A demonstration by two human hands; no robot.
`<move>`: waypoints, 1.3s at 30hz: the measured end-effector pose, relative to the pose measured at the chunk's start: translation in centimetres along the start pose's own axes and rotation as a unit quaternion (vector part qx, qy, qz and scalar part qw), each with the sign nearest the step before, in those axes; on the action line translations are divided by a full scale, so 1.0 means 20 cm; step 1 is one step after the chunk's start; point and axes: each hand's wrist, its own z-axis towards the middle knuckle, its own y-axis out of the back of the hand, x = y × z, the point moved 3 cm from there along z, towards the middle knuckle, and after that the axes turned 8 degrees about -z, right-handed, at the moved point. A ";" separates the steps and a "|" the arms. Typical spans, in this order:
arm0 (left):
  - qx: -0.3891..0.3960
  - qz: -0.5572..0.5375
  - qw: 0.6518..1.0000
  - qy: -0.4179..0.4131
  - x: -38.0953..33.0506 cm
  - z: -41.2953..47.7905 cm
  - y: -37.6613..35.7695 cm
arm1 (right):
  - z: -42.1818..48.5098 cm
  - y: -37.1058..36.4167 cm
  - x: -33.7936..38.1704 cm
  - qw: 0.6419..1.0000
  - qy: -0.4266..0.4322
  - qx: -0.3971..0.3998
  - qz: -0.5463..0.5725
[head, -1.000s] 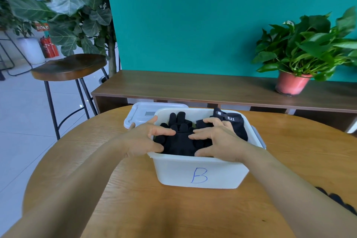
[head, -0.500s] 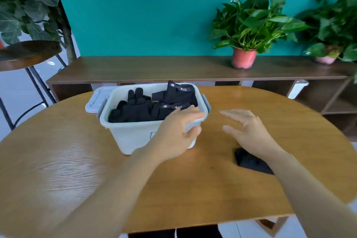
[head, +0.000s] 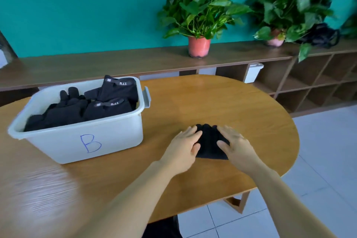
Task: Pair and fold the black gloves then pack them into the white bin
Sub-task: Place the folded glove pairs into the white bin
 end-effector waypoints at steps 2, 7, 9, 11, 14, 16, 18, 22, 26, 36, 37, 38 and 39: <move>0.032 0.026 0.999 0.009 0.01 0.04 -0.05 | 0.02 -0.06 -0.01 1.000 0.004 0.023 0.002; 0.062 0.052 0.996 0.025 0.07 0.04 -0.12 | 0.02 -0.17 0.03 1.000 0.016 0.013 -0.001; 0.053 0.064 0.996 0.027 0.10 -0.01 -0.13 | 0.00 -0.20 0.07 1.000 0.025 0.008 -0.011; 0.036 0.068 0.997 0.032 0.14 -0.07 -0.12 | -0.02 -0.23 0.13 0.999 0.041 0.006 -0.025; 0.011 0.076 0.996 0.043 0.19 -0.21 -0.10 | -0.06 -0.28 0.22 0.997 0.062 0.010 -0.037; -0.005 0.078 0.996 0.052 0.21 -0.30 -0.08 | -0.10 -0.33 0.29 0.996 0.078 0.014 -0.048; -0.021 0.079 0.995 0.060 0.24 -0.40 -0.05 | -0.13 -0.37 0.36 0.994 0.095 0.016 -0.056; -0.050 0.077 0.993 0.076 0.27 -0.55 -0.01 | -0.20 -0.43 0.48 0.991 0.121 0.014 -0.046; -0.063 0.034 0.994 0.082 0.33 -0.66 0.05 | -0.25 -0.47 0.58 0.989 0.141 0.032 -0.023; -0.153 -0.019 0.946 0.286 0.45 -0.63 0.28 | -0.13 -0.27 0.67 1.000 -0.012 0.002 0.005; -0.144 -0.017 0.945 0.294 0.45 -0.62 0.28 | -0.10 -0.27 0.68 0.999 -0.030 0.031 -0.011; -0.135 -0.017 0.944 0.302 0.46 -0.60 0.27 | -0.08 -0.29 0.68 0.998 -0.037 0.054 -0.021; -0.131 -0.020 0.942 0.308 0.46 -0.59 0.26 | -0.06 -0.30 0.69 0.996 -0.037 0.070 -0.028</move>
